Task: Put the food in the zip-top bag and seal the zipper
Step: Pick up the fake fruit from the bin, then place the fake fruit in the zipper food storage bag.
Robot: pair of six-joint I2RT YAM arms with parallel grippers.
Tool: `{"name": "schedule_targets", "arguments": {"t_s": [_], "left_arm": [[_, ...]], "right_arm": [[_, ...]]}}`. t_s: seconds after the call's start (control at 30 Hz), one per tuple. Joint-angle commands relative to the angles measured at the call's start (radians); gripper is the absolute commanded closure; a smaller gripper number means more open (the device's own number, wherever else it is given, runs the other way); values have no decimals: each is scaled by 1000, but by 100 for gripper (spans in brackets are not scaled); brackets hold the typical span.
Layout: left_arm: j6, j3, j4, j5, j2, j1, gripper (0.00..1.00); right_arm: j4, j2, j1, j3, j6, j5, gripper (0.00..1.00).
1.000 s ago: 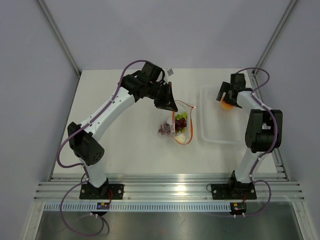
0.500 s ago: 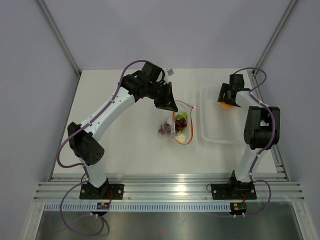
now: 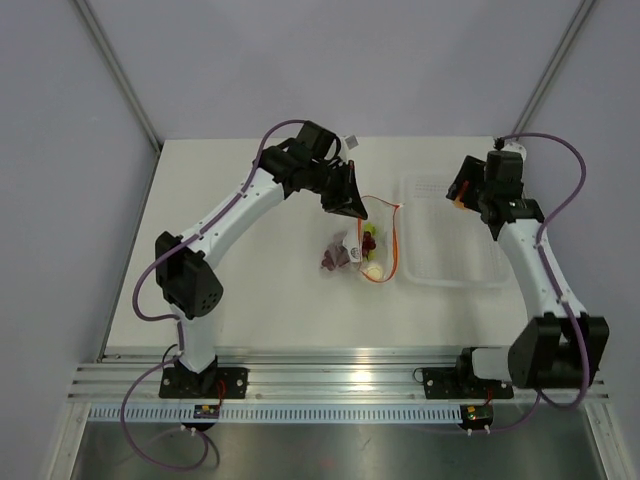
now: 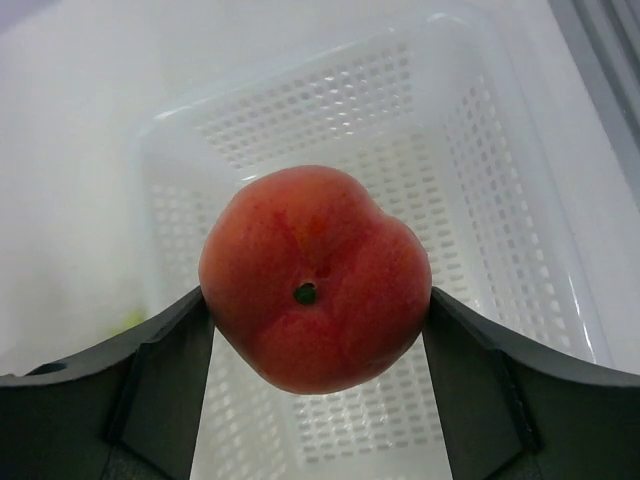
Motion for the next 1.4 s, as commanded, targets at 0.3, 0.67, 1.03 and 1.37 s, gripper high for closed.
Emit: {"name": "schedule_targets", "arguments": {"t_s": [0.3, 0.67, 1.03, 1.37], "left_arm": [[-3, 30, 55, 46, -7, 11, 100], [-18, 4, 72, 63, -13, 11, 100], [-7, -17, 70, 82, -62, 12, 100], [-32, -60, 122, 150, -84, 31, 100]], "right_arm": [[-255, -470, 385, -11, 204, -90, 48], [-179, -413, 595, -40, 287, -87, 48], [-154, -246, 615, -12, 316, 60, 45], [-154, -195, 615, 34, 323, 62, 4]]}}
